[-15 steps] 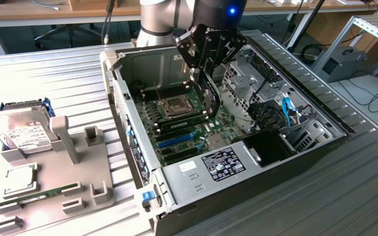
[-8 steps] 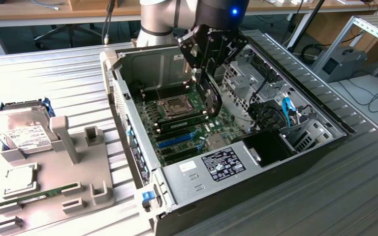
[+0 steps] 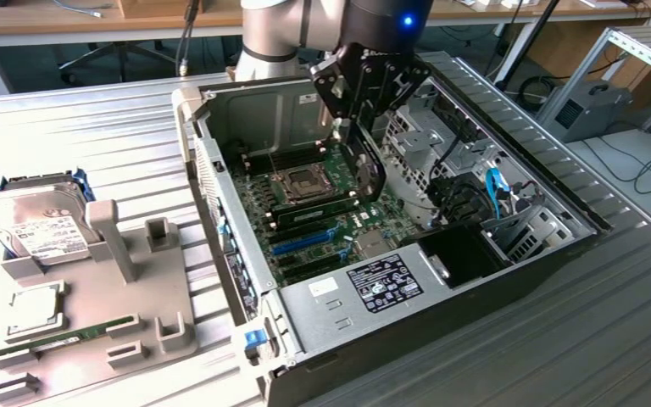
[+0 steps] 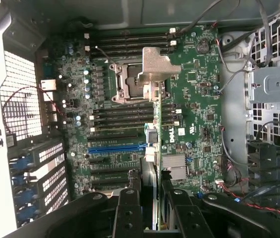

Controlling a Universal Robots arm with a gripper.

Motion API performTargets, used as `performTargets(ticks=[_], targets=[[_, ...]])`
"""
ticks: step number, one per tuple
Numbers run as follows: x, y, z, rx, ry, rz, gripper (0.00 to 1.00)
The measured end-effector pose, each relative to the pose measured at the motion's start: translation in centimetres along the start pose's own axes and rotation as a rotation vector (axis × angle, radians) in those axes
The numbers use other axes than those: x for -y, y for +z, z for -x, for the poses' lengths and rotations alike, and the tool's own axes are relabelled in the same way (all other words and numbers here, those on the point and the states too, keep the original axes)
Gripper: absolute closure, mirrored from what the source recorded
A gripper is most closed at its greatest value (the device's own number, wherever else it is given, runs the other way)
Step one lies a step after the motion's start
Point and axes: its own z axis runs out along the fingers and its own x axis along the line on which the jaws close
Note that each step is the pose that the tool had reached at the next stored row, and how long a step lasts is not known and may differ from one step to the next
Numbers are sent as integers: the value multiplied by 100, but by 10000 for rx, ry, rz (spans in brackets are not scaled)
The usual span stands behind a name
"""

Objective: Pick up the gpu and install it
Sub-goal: 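Pick up the gpu and move the gpu toward the slot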

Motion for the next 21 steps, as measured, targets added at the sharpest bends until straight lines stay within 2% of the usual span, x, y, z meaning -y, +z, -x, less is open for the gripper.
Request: performTargets(ticks=[21], targets=[[-20, 43, 122, 3, -2, -45, 74]])
